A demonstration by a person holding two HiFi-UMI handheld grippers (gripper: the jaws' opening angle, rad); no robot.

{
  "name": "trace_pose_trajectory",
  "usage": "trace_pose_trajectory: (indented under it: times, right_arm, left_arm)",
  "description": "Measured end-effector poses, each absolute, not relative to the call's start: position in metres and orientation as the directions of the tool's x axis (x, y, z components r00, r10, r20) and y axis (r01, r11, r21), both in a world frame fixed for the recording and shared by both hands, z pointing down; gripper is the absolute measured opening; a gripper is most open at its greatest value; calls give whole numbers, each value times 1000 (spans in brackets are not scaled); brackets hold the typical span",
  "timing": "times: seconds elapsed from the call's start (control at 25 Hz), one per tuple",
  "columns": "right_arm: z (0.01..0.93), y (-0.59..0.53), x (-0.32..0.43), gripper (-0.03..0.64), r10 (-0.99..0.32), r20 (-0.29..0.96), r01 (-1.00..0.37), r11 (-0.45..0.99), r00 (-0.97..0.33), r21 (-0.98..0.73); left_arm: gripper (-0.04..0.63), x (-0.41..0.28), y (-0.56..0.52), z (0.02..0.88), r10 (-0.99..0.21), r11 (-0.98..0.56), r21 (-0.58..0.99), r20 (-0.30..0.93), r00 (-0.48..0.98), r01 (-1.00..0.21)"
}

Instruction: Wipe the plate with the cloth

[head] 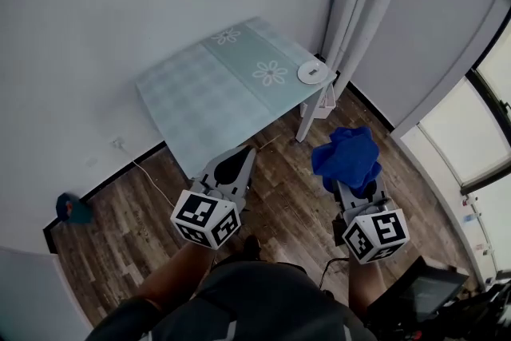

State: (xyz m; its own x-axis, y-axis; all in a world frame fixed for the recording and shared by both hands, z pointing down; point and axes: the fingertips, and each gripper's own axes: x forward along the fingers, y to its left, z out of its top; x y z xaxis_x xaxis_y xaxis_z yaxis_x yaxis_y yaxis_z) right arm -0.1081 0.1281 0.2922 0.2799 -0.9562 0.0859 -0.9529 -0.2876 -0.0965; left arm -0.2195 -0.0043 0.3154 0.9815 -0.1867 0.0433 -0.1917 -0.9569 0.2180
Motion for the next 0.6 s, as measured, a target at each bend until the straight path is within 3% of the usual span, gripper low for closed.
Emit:
trace_pose_trajectory:
  times: [0.6]
  right_arm:
    - [297,49,-41,129,-960,97,-955,-273,262,-116]
  left_arm:
    - [9,-163,-74,330,-190,-949,244,65,980,-200]
